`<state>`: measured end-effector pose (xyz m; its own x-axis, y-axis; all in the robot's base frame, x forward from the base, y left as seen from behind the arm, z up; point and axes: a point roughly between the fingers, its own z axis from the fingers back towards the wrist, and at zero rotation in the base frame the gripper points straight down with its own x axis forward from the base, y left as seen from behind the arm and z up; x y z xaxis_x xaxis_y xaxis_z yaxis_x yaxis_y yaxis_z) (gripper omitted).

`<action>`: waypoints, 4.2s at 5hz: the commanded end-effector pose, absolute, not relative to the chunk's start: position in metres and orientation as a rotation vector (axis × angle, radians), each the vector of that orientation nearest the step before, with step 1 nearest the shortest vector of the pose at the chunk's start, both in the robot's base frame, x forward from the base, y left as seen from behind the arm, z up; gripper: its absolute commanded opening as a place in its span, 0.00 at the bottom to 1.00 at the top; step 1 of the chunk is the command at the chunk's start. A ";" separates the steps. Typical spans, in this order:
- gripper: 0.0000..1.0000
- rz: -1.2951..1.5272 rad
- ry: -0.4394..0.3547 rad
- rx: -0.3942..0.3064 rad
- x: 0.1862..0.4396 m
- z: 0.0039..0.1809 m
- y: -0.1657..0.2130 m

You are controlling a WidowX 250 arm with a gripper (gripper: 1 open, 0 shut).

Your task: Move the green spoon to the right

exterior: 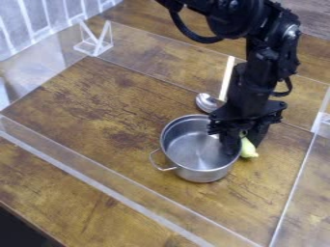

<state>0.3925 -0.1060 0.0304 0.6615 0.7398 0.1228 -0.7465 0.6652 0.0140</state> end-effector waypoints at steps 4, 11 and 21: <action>0.00 0.973 -0.074 -0.008 0.415 0.065 -0.125; 0.00 0.765 0.010 -0.008 0.423 0.065 -0.154; 1.00 0.814 0.073 0.014 0.425 0.087 -0.093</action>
